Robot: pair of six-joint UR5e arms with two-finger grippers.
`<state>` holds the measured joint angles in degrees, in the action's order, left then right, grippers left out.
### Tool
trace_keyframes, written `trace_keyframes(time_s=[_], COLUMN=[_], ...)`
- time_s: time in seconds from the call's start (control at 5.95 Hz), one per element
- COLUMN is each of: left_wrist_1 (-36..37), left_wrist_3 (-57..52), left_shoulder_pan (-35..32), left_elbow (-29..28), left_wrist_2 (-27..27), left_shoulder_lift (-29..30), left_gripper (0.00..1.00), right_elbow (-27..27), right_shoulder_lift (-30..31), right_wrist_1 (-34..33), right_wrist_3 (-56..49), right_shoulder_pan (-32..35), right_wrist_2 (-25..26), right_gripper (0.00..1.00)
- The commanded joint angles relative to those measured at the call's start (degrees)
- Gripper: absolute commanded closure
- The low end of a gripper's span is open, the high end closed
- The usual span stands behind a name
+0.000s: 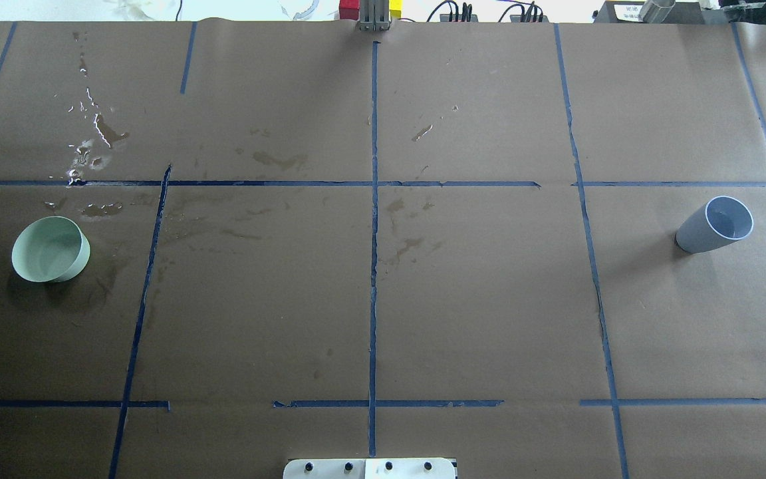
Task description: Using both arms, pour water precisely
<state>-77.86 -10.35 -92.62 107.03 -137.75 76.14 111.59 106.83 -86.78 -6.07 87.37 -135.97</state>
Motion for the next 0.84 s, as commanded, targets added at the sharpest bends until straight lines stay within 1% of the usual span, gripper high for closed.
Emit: trace_keyframes(time_s=[0.0,0.34,0.5,0.67], left_wrist_1=[-1.14,-1.94,-1.85,-1.85], left_wrist_3=[0.15,1.11,1.29,1.21], left_shoulder_pan=[0.60,0.78,0.95,0.87], left_elbow=[-0.60,-0.86,-0.25,-0.94], left_wrist_2=[-0.14,1.95,2.66,2.32], left_shoulder_lift=[1.20,0.59,1.81,1.82], left_gripper=[0.00,0.00,0.00,0.00], right_elbow=[0.64,0.47,0.38,0.47], right_shoulder_lift=[0.48,0.57,0.48,0.48], right_wrist_1=[-0.06,-0.14,-0.06,-0.06], right_wrist_3=[0.17,0.26,0.26,0.26], right_shoulder_pan=[0.08,0.08,0.08,0.08], right_wrist_2=[0.01,0.61,0.80,0.80], right_gripper=[0.00,0.00,0.00,0.00])
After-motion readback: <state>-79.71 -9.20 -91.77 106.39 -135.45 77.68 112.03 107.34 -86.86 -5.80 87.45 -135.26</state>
